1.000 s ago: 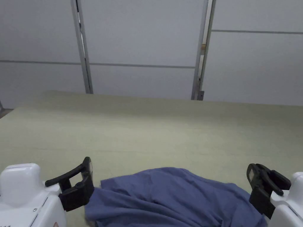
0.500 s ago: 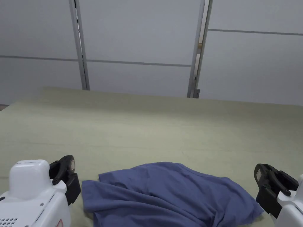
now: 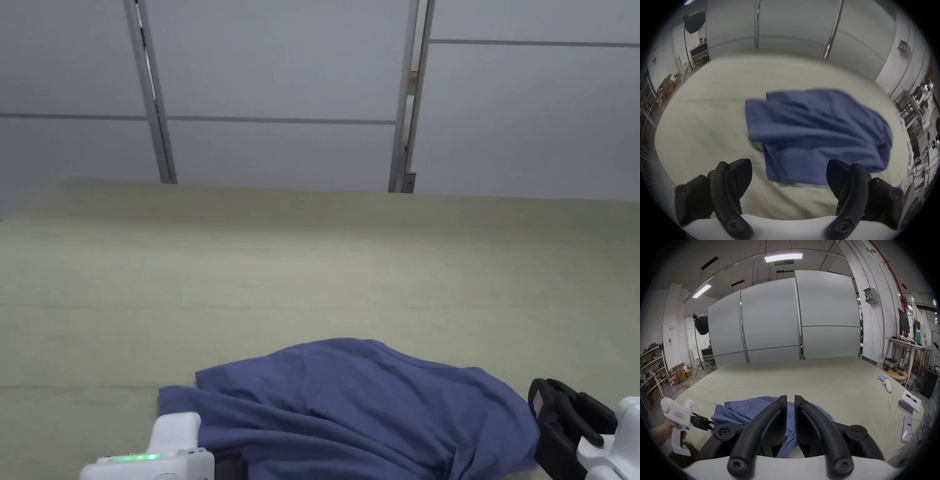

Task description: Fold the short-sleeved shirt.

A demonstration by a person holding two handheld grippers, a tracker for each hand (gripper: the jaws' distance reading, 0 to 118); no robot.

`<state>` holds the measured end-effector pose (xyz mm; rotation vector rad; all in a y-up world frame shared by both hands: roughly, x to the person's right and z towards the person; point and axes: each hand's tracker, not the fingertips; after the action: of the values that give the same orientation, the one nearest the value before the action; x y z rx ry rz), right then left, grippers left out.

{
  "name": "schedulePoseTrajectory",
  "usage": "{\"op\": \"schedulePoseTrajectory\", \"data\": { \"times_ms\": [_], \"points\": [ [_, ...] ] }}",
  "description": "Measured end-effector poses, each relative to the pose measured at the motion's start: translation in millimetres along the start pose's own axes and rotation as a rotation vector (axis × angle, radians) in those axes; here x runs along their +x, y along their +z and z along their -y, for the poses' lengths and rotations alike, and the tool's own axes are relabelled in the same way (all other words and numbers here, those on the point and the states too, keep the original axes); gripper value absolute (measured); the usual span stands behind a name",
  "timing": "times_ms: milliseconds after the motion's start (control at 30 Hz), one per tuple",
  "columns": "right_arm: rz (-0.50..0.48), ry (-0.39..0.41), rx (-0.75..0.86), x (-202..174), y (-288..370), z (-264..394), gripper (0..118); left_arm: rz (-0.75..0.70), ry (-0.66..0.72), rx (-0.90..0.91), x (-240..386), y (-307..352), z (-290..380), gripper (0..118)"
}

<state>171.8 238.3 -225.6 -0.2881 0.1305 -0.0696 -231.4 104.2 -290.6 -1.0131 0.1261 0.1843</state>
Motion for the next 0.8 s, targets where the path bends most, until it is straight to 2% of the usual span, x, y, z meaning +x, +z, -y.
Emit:
{"op": "schedulePoseTrajectory", "data": {
  "times_ms": [67, 133, 200, 233, 267, 333, 367, 400, 433, 467, 533, 567, 600, 700, 800],
  "points": [
    [0.006, -0.005, -0.026, 8, -8, 7, 12, -0.006, 0.051, -0.079, -4, -27, 2, 96],
    [0.015, -0.006, -0.052, 13, -15, 14, 12, -0.021, 0.079, -0.121, -6, -42, 7, 72],
    [0.027, -0.004, -0.078, 17, -23, 20, 12, -0.045, 0.066, -0.082, -4, -39, 11, 61],
    [0.03, -0.007, -0.089, 20, -27, 23, 12, -0.033, 0.055, -0.054, -3, -30, 13, 43],
    [0.032, -0.009, -0.101, 22, -32, 25, 12, -0.015, 0.046, -0.048, -2, -27, 13, 13],
    [0.049, -0.009, -0.134, 23, -44, 29, 13, 0.049, 0.061, -0.015, 0, -18, 14, 10],
    [0.069, -0.002, -0.158, 24, -50, 30, 21, 0.045, 0.059, -0.021, 2, -14, 14, 10],
    [0.085, 0.012, -0.185, 26, -60, 31, 40, 0.041, 0.048, -0.02, 6, -11, 14, 10],
    [0.084, 0.024, -0.215, 29, -70, 32, 76, 0.043, 0.034, 0.003, 8, -8, 14, 10],
    [0.085, 0.024, -0.247, 33, -80, 34, 116, 0.047, 0.029, 0.012, 8, -6, 14, 10],
    [0.097, 0.013, -0.393, 45, -115, 41, 118, 0.062, 0.035, 0.015, 8, -1, 11, 10],
    [0.117, 0.012, -0.331, 50, -125, 43, 118, 0.069, 0.041, 0.015, 8, -1, 10, 10],
    [0.102, 0.005, -0.409, 52, -142, 45, 118, 0.073, 0.048, 0.017, 7, 0, 10, 10],
    [0.169, 0.012, -0.559, 70, -192, 74, 118, 0.078, 0.064, 0.016, 4, 3, 9, 10],
    [0.189, -0.013, -0.726, 87, -237, 106, 118, 0.077, 0.078, 0.011, 5, 5, 10, 10]
  ]
}}
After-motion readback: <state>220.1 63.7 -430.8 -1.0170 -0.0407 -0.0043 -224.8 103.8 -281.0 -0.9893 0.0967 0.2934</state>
